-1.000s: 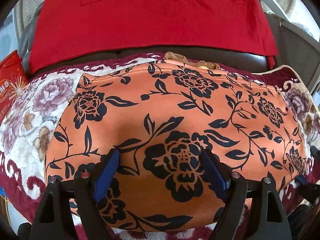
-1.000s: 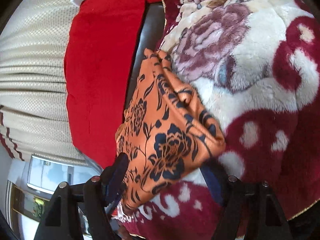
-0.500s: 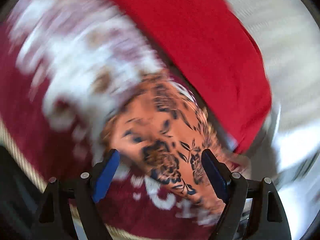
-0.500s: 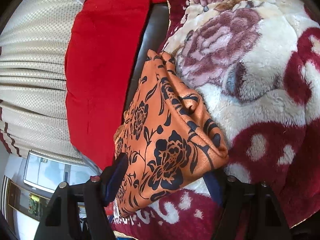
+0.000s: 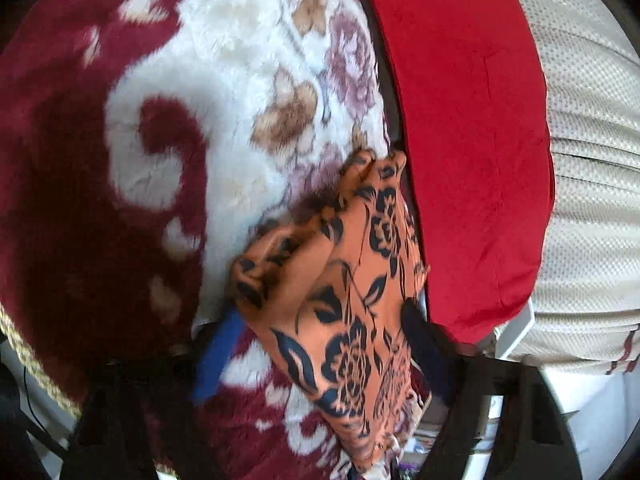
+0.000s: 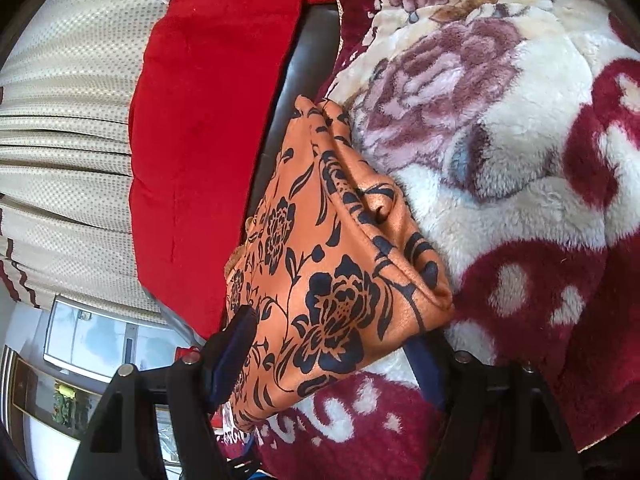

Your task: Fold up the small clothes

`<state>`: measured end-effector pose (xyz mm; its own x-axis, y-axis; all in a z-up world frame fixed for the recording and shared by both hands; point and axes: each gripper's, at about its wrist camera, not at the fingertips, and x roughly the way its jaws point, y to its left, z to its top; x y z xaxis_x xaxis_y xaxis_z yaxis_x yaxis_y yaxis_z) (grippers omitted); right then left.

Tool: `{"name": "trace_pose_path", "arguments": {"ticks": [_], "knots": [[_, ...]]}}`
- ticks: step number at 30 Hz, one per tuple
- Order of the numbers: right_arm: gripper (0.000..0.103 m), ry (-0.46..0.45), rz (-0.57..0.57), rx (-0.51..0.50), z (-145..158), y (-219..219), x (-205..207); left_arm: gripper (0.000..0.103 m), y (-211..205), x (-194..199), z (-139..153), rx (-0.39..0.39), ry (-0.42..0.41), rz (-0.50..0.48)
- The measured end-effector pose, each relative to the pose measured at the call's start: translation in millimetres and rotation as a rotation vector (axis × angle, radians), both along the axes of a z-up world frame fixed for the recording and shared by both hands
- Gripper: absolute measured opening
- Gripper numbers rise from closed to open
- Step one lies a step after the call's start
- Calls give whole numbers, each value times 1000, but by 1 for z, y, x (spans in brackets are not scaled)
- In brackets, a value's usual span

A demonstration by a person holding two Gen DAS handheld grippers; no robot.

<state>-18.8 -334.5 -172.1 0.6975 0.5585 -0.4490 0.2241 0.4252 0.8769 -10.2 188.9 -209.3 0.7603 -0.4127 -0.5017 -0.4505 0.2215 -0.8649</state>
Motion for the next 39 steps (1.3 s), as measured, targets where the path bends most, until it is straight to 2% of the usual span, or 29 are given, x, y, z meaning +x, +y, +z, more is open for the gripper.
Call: {"name": "trace_pose_path", "arguments": {"ticks": [1,4,5,7,8,9,10,11,12,13,14,16,18,20,21,22,24,26,30,31,32,34,35,38,39], "knots": [[75,1,1,-2,0,0,0,15,0,5,3,38,-7,-23],[75,3,2,-7,0,1,0,12,-1,5,34,215,-60,-34],[75,4,4,-9,0,1,0,12,-10,3,57,344,-99,-42],[75,3,5,-13,1,1,-1,12,-30,-1,79,517,-153,-82],[75,1,6,-17,0,1,-1,13,-35,2,77,559,-141,-95],[75,2,6,-18,1,2,-2,19,-38,6,66,600,-72,-103],[75,2,6,-19,1,2,-2,25,-32,5,51,587,-3,-107],[75,2,4,-17,1,2,-2,29,-23,8,29,529,78,-112],[75,3,4,-15,1,1,-2,34,-13,7,11,448,106,-101],[75,5,5,-14,0,1,-1,35,-8,4,7,409,82,-86],[75,6,8,-13,0,1,-1,37,-5,1,11,417,71,-83],[75,4,16,-10,-1,-1,1,45,-1,-5,26,484,60,-48],[75,2,18,-3,-3,-3,2,50,12,-12,33,469,23,-5],[75,1,16,-4,-5,-4,3,49,20,-6,26,443,44,-35],[75,0,16,-9,-5,-4,3,44,23,-3,19,434,79,-56],[75,0,17,-13,-5,-4,3,33,27,-4,17,433,99,-65],[75,0,19,-10,-5,-4,3,32,31,-9,26,454,98,-48],[75,1,17,2,-6,-5,2,34,23,-14,47,526,52,-27],[75,7,17,-8,-6,-5,3,59,-9,-4,78,665,-57,-121],[75,9,16,-9,-5,-5,3,60,-17,1,77,687,-56,-151],[75,10,16,-7,-5,-5,3,60,-26,12,70,720,-13,-210],[75,10,12,2,-4,-5,2,58,-34,31,40,728,149,-325],[75,9,10,10,-5,-6,2,57,-36,37,32,722,182,-341],[75,12,2,19,-4,-9,1,55,-45,30,59,802,129,-286],[75,13,-1,16,-3,-10,1,60,-51,30,71,825,97,-278]]}}
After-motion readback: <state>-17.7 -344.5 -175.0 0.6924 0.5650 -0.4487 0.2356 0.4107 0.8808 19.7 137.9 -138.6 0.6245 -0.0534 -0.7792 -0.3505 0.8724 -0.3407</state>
